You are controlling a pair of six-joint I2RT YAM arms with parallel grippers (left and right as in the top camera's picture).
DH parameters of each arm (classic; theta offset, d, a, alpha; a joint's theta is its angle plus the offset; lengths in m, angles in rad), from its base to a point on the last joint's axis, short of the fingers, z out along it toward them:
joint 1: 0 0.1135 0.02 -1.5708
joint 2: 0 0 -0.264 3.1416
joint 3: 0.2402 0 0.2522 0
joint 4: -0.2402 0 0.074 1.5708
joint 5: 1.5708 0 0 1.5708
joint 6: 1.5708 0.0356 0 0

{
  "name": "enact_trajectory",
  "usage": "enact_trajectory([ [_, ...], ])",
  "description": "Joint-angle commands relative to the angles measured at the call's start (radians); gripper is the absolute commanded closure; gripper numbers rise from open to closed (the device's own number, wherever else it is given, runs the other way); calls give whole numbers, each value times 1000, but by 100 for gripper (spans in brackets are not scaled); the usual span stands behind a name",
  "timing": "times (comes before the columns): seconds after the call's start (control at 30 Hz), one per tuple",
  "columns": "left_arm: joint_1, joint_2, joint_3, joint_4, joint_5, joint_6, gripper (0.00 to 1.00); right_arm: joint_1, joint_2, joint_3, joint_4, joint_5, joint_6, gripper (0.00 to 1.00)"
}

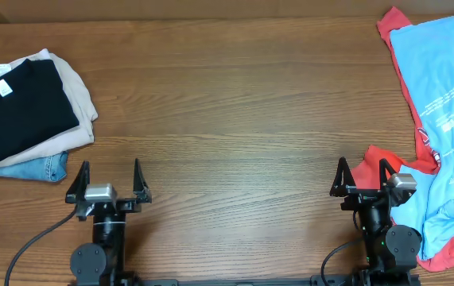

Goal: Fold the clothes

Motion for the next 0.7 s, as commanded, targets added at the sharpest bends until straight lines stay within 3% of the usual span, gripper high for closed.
enact_trajectory([
  [0.0,3,-11,-38,10,35,64,0,-4,-9,-10,6,-1,-3,0],
  [0.2,3,-11,-38,-173,56,56,0,-4,-9,-10,6,-1,-3,0],
  [0.67,4,-10,-37,-180,48,55,0,-4,-9,-10,6,-1,-3,0],
])
